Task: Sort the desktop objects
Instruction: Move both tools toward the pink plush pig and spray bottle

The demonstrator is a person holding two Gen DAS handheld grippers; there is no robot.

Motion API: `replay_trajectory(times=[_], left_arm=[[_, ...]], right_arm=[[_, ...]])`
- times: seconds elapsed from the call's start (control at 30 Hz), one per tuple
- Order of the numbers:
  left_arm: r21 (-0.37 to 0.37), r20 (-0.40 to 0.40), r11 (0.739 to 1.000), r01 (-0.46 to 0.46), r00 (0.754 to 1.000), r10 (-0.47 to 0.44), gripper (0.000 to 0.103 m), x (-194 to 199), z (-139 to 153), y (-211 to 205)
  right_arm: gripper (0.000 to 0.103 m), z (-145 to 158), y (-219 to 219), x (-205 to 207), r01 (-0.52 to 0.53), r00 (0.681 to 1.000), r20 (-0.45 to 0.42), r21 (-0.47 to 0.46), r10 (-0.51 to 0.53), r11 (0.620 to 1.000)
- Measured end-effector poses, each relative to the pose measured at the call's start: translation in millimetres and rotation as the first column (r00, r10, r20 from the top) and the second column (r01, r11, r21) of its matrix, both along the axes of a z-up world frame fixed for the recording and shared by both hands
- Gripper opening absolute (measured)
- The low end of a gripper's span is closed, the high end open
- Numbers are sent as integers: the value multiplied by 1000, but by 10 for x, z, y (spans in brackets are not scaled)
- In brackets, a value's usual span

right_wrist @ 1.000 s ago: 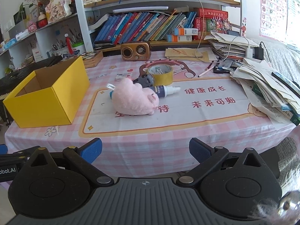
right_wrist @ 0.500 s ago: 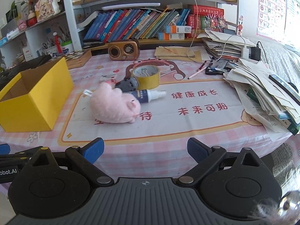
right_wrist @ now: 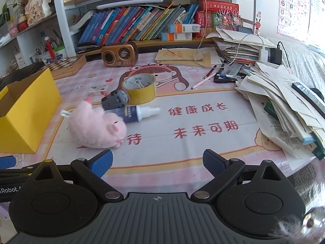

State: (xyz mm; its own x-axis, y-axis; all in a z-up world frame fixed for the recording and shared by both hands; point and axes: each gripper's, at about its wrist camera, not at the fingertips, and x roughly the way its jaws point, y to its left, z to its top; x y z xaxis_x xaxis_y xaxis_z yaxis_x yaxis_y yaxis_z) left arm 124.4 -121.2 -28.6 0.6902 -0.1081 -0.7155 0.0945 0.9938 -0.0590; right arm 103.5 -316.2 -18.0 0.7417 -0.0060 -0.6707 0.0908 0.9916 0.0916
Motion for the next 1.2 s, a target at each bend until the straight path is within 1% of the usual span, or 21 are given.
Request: replay_trajectory(times=[0.53, 0.77, 0.87, 1.0, 1.13, 1.2], left_arm=[[-4, -6, 999, -37, 999, 37, 103, 284, 11, -355], [-35, -9, 998, -50, 999, 49, 103, 479, -35, -431], [-28, -27, 998, -62, 998, 61, 103, 587, -86, -476], [-71, -43, 995, -69, 997, 66, 103, 727, -148, -493], [-111, -68, 988, -104, 993, 96, 102, 844, -240, -478], [-138, -89, 983, -124, 990, 112, 99, 905, -294, -459]], right_arm=[[97, -21, -375, 380, -61, 998, -3, 20, 61, 998], [97, -34, -476, 465, -58, 998, -3, 23, 58, 998], [97, -32, -567, 548, -55, 998, -4, 22, 56, 998], [97, -43, -626, 644, -61, 998, -4, 19, 61, 998], [97, -53, -644, 715, -71, 997, -3, 15, 71, 997], [97, -59, -656, 750, -75, 997, -3, 14, 75, 997]])
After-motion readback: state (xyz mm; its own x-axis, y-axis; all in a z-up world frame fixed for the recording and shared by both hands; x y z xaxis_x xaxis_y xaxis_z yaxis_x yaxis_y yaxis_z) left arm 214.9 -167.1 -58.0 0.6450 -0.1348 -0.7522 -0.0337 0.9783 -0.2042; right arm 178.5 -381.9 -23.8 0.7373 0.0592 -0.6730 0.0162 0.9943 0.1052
